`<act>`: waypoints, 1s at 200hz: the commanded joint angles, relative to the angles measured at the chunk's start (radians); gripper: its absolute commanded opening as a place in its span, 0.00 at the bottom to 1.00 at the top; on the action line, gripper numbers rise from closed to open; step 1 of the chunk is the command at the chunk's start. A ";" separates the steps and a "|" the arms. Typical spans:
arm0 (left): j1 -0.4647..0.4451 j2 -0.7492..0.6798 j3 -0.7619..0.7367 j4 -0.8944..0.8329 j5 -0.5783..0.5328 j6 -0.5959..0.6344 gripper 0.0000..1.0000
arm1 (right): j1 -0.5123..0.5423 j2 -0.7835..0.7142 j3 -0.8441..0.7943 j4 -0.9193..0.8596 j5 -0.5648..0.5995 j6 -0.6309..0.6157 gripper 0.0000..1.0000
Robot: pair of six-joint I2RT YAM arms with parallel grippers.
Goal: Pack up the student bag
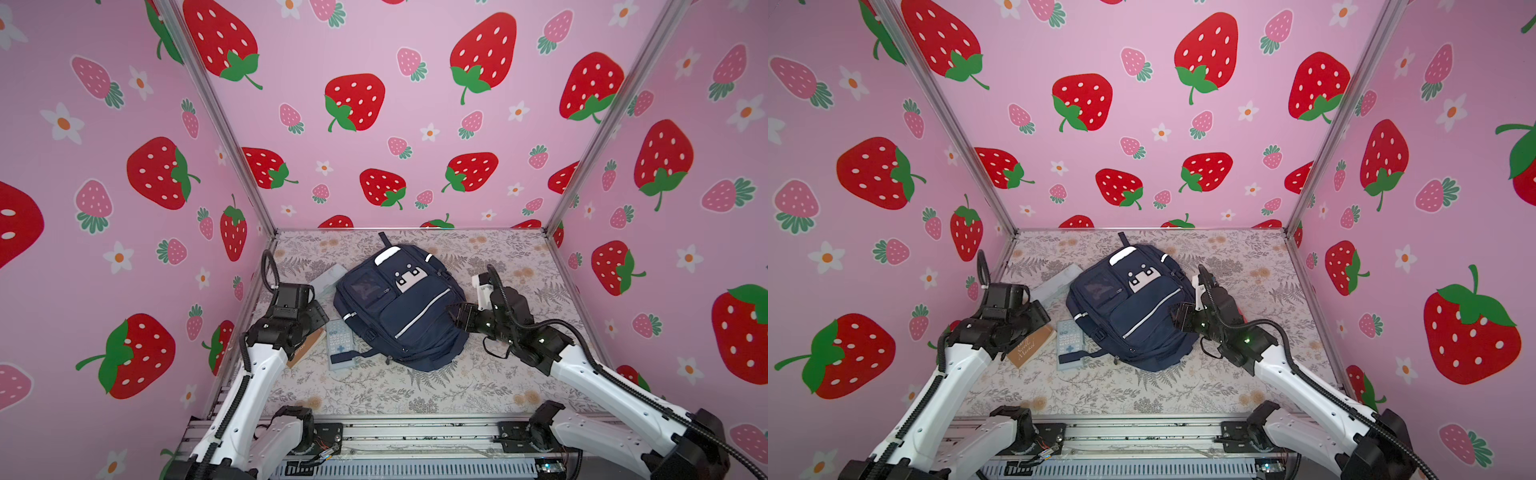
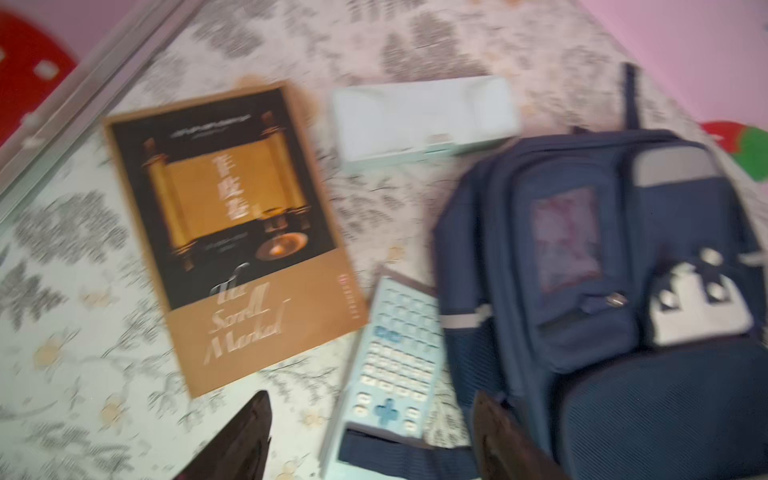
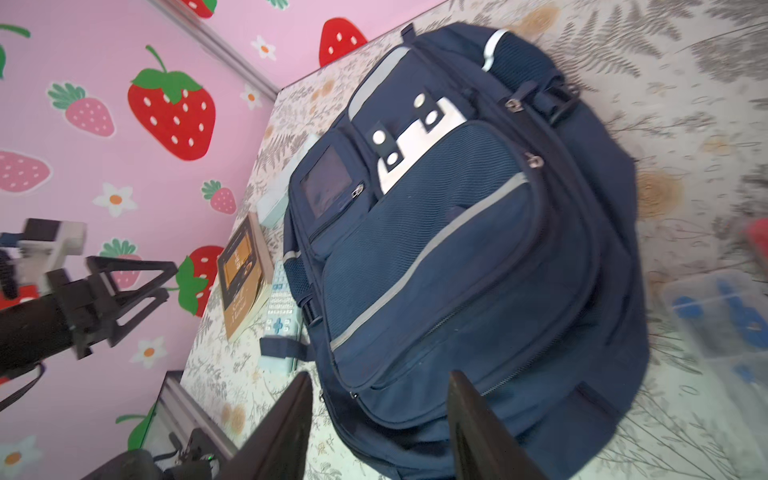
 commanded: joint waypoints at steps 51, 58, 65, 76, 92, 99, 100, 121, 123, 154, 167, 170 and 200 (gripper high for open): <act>0.357 0.113 -0.085 0.031 0.163 -0.073 0.85 | 0.091 0.201 0.125 0.084 -0.129 -0.100 0.54; 0.358 0.131 -0.075 0.041 0.162 -0.075 0.85 | 0.092 0.220 0.135 0.093 -0.149 -0.101 0.54; 0.358 0.150 -0.064 0.050 0.167 -0.077 0.85 | 0.095 0.244 0.147 0.102 -0.171 -0.103 0.54; 0.357 0.182 -0.043 0.056 0.167 -0.074 0.84 | 0.101 0.281 0.170 0.113 -0.203 -0.108 0.54; 0.355 0.241 -0.003 0.061 0.183 -0.058 0.85 | 0.115 0.328 0.200 0.123 -0.226 -0.119 0.52; 0.350 0.266 0.018 0.065 0.197 -0.042 0.85 | 0.122 0.342 0.209 0.126 -0.224 -0.124 0.52; 0.348 0.270 0.021 0.065 0.198 -0.040 0.85 | 0.123 0.344 0.210 0.126 -0.224 -0.124 0.52; 0.289 0.341 0.104 0.038 0.158 0.005 0.87 | 0.135 0.368 0.212 0.145 -0.216 -0.114 0.52; 0.282 0.350 0.113 0.033 0.149 0.008 0.87 | 0.136 0.370 0.211 0.149 -0.218 -0.112 0.52; 0.180 0.498 0.255 -0.032 0.046 0.059 0.86 | 0.146 0.385 0.183 0.193 -0.220 -0.095 0.49; 0.159 0.588 0.319 -0.072 0.027 0.079 0.81 | 0.147 0.386 0.179 0.193 -0.216 -0.088 0.48; 0.156 0.609 0.332 -0.079 0.025 0.083 0.80 | 0.148 0.386 0.178 0.193 -0.218 -0.089 0.48; 0.116 0.742 0.417 -0.095 -0.025 0.120 0.70 | 0.151 0.374 0.163 0.186 -0.200 -0.094 0.48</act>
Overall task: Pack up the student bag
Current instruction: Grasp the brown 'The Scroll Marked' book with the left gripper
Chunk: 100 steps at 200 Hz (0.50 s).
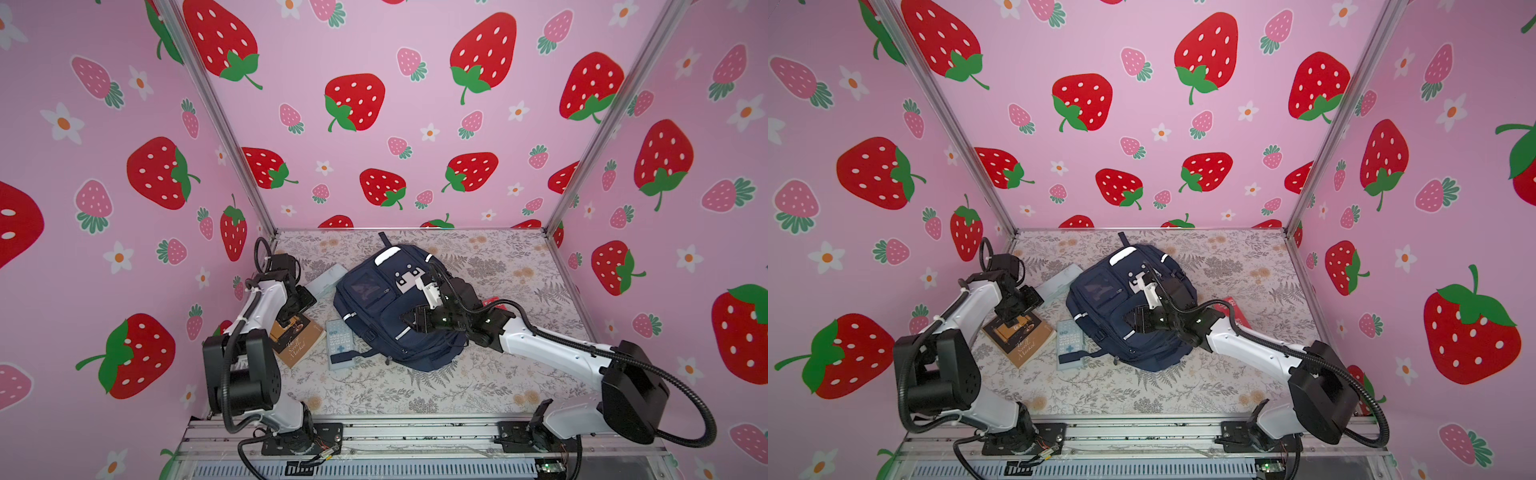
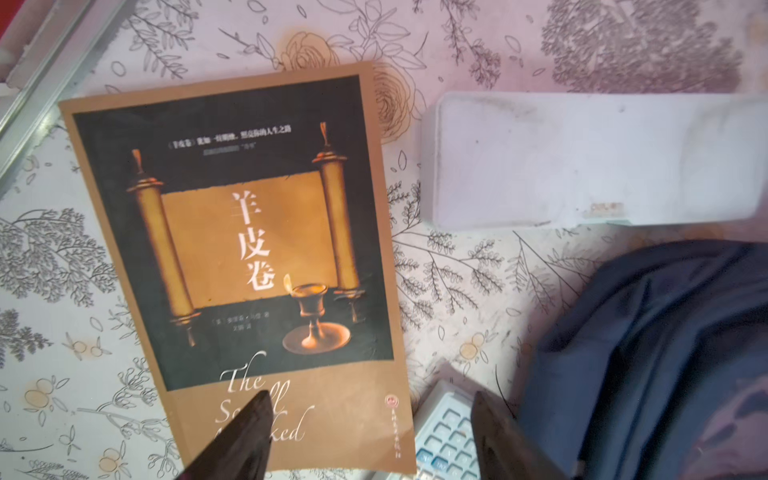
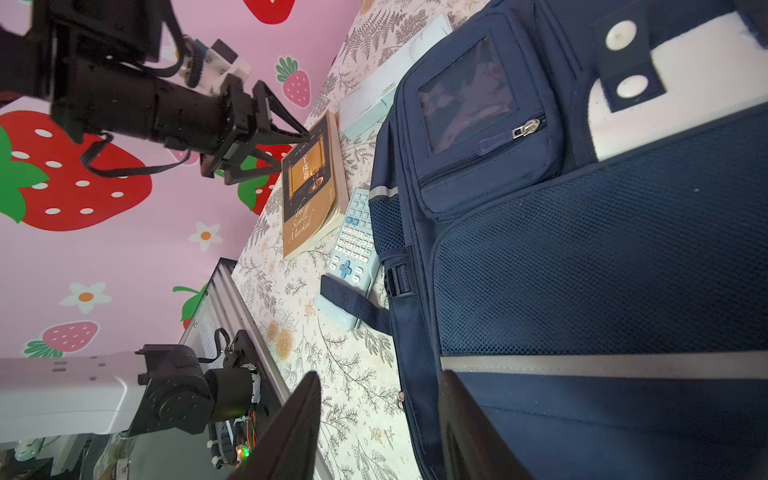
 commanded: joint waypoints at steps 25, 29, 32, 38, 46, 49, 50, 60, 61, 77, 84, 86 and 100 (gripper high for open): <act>-0.049 0.161 0.121 -0.102 -0.118 0.057 0.70 | 0.009 -0.015 -0.024 0.003 0.008 -0.007 0.48; -0.051 0.176 0.132 -0.108 -0.119 0.060 0.70 | 0.009 -0.015 -0.027 0.003 0.008 -0.007 0.48; -0.054 0.188 0.139 -0.112 -0.120 0.062 0.70 | 0.009 -0.015 -0.028 0.005 0.008 -0.007 0.48; -0.059 0.209 0.156 -0.124 -0.127 0.063 0.70 | 0.010 -0.016 -0.032 0.007 0.011 -0.007 0.48; -0.070 0.233 0.173 -0.139 -0.138 0.065 0.71 | 0.009 -0.017 -0.036 0.009 0.015 -0.005 0.48; -0.073 0.240 0.178 -0.142 -0.145 0.065 0.71 | 0.010 -0.016 -0.036 0.009 0.015 -0.005 0.48; -0.075 0.242 0.179 -0.143 -0.146 0.065 0.71 | 0.009 -0.016 -0.036 0.009 0.016 -0.005 0.48; -0.087 0.255 0.183 -0.149 -0.157 0.068 0.71 | 0.009 -0.015 -0.037 0.007 0.017 -0.003 0.47; -0.088 0.256 0.183 -0.149 -0.158 0.069 0.71 | 0.010 -0.014 -0.037 0.007 0.017 -0.003 0.47; -0.096 0.273 0.172 -0.147 -0.160 0.072 0.71 | 0.010 -0.014 -0.035 0.002 0.020 -0.008 0.47; -0.098 0.281 0.165 -0.150 -0.161 0.071 0.69 | 0.011 -0.015 -0.035 -0.002 0.028 -0.010 0.47; -0.098 0.283 0.163 -0.151 -0.162 0.071 0.68 | 0.010 -0.015 -0.034 -0.004 0.030 -0.011 0.47; -0.101 0.296 0.144 -0.158 -0.164 0.067 0.62 | 0.008 -0.018 -0.033 -0.017 0.048 -0.012 0.47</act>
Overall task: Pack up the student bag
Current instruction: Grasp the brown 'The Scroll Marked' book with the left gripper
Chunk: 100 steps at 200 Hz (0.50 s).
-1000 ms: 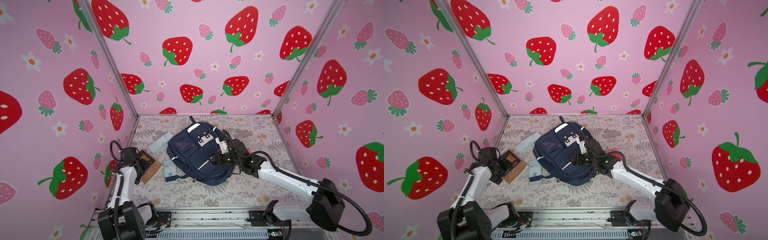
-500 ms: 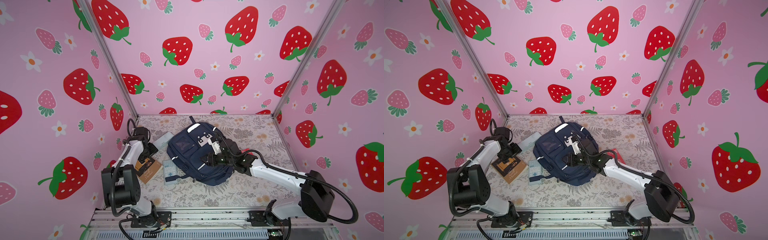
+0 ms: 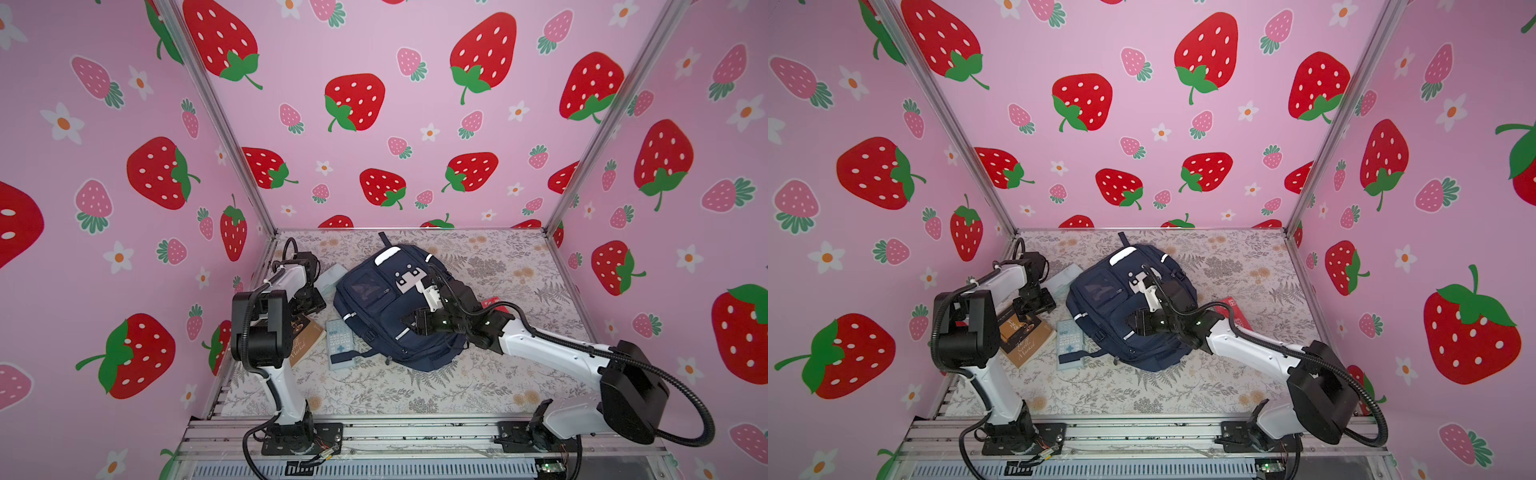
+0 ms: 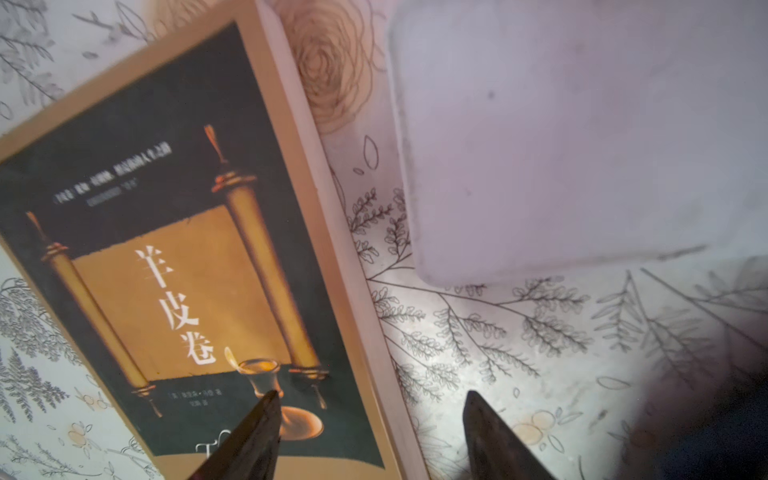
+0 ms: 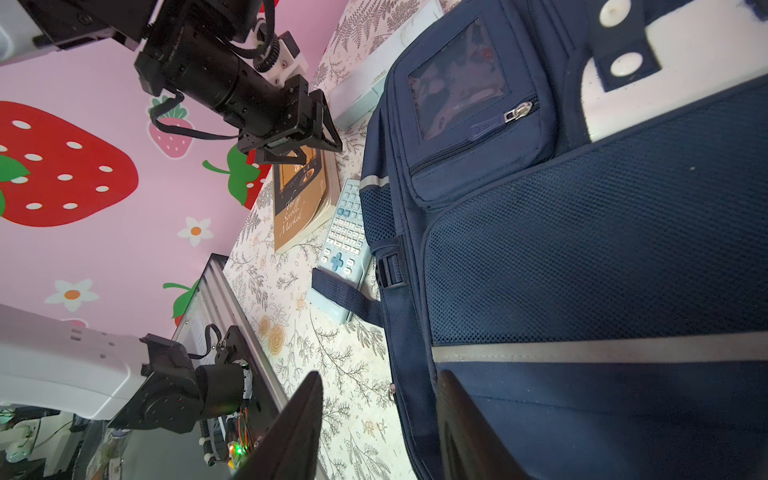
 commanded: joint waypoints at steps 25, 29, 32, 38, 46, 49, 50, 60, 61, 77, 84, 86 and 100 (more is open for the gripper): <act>-0.016 0.015 -0.042 -0.065 -0.059 -0.023 0.52 | 0.004 -0.021 -0.004 -0.035 0.046 -0.014 0.46; -0.019 0.009 -0.047 -0.064 -0.062 -0.027 0.50 | 0.003 -0.021 -0.004 -0.035 0.047 -0.014 0.46; -0.021 0.005 -0.050 -0.063 -0.067 -0.031 0.48 | 0.004 -0.021 -0.004 -0.037 0.047 -0.014 0.46; -0.026 -0.002 -0.055 -0.061 -0.073 -0.035 0.45 | 0.003 -0.022 -0.003 -0.037 0.050 -0.014 0.46; -0.032 -0.016 -0.058 -0.060 -0.087 -0.038 0.41 | 0.003 -0.022 -0.004 -0.037 0.049 -0.013 0.46; -0.034 -0.021 -0.059 -0.061 -0.090 -0.039 0.39 | 0.003 -0.021 -0.004 -0.039 0.050 -0.013 0.46; -0.035 -0.023 -0.058 -0.061 -0.090 -0.039 0.38 | 0.004 -0.022 -0.003 -0.040 0.050 -0.013 0.46; -0.042 -0.039 -0.058 -0.062 -0.098 -0.039 0.29 | 0.002 -0.021 -0.001 -0.046 0.049 -0.014 0.46; -0.043 -0.041 -0.057 -0.062 -0.098 -0.039 0.27 | 0.002 -0.021 -0.001 -0.047 0.050 -0.015 0.46; -0.052 -0.067 -0.061 -0.064 -0.110 -0.045 0.13 | 0.001 -0.030 -0.002 -0.058 0.061 -0.017 0.45; -0.055 -0.078 -0.066 -0.064 -0.113 -0.048 0.08 | 0.002 -0.035 -0.005 -0.060 0.068 -0.018 0.45; -0.055 -0.081 -0.068 -0.064 -0.115 -0.050 0.07 | 0.002 -0.037 -0.005 -0.060 0.069 -0.018 0.45; -0.057 -0.107 -0.084 -0.063 -0.115 -0.060 0.00 | -0.002 -0.045 -0.009 -0.059 0.073 -0.015 0.46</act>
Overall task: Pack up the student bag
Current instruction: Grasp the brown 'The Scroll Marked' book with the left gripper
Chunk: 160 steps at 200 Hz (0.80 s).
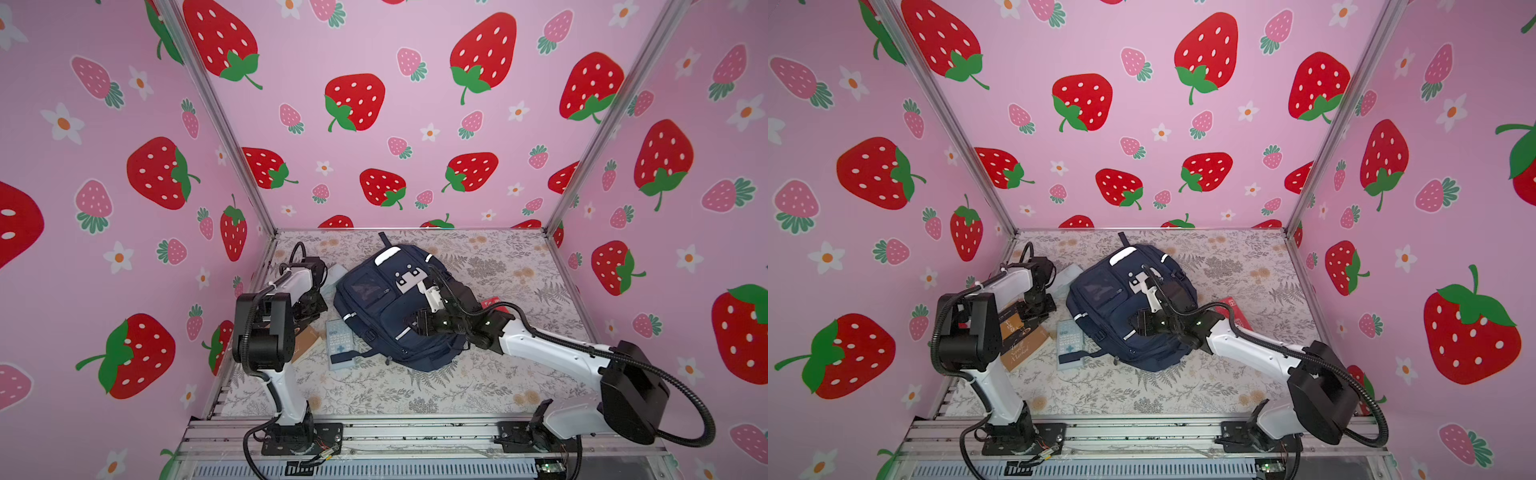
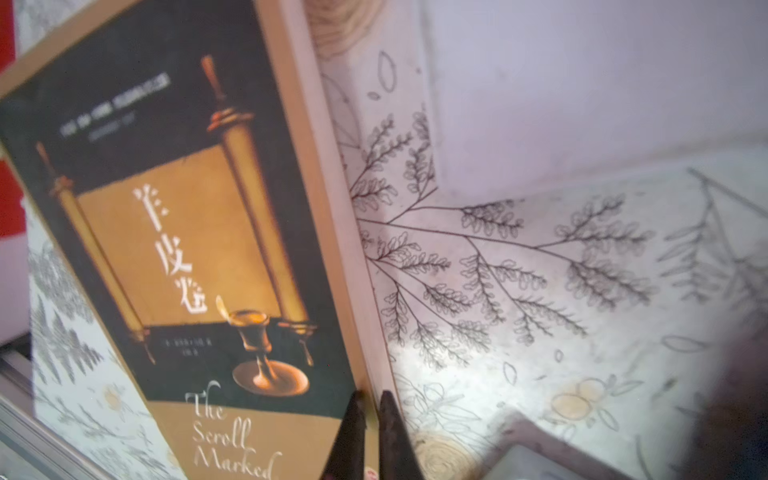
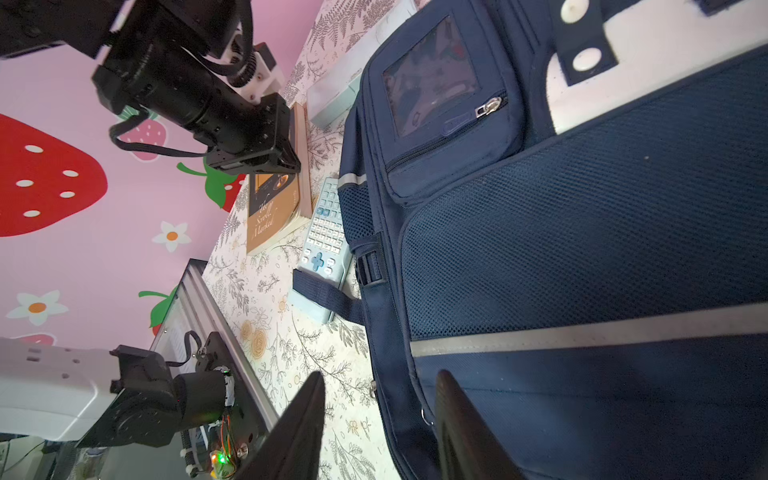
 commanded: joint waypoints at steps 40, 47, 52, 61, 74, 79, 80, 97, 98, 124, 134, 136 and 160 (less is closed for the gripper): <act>-0.023 -0.156 -0.106 -0.015 -0.045 -0.053 0.00 | -0.006 -0.050 -0.013 -0.017 0.027 -0.008 0.45; -0.026 -0.175 -0.123 -0.011 -0.043 -0.058 0.00 | -0.005 -0.047 -0.014 -0.014 0.026 -0.006 0.45; -0.028 -0.186 -0.132 -0.007 -0.042 -0.059 0.00 | -0.006 -0.046 -0.015 -0.010 0.022 -0.005 0.45; -0.027 -0.200 -0.141 -0.002 -0.048 -0.063 0.00 | -0.006 -0.043 -0.015 0.001 0.013 -0.003 0.46; -0.028 -0.203 -0.140 -0.005 -0.064 -0.063 0.35 | -0.004 -0.034 -0.015 0.013 -0.006 0.002 0.45; -0.028 -0.204 -0.140 -0.007 -0.063 -0.062 0.45 | -0.005 -0.030 -0.015 0.017 -0.011 0.004 0.45; -0.028 -0.203 -0.139 -0.007 -0.064 -0.061 0.47 | -0.004 -0.030 -0.015 0.018 -0.011 0.005 0.45; -0.048 -0.201 -0.128 -0.025 -0.082 -0.054 0.61 | -0.003 -0.025 -0.021 0.026 -0.016 0.008 0.45; -0.050 -0.200 -0.128 -0.026 -0.085 -0.054 0.61 | -0.004 -0.024 -0.022 0.027 -0.016 0.009 0.45; -0.129 -0.195 -0.125 -0.049 -0.154 -0.056 0.66 | -0.004 -0.030 -0.040 0.049 -0.016 0.015 0.45; -0.162 -0.184 -0.125 -0.056 -0.177 -0.058 0.68 | -0.002 -0.031 -0.042 0.054 -0.018 0.014 0.45; -0.168 -0.181 -0.124 -0.057 -0.182 -0.060 0.69 | -0.003 -0.031 -0.043 0.055 -0.018 0.014 0.45; -0.226 -0.119 -0.111 -0.093 -0.246 -0.077 0.71 | -0.003 -0.028 -0.043 0.051 -0.019 0.007 0.45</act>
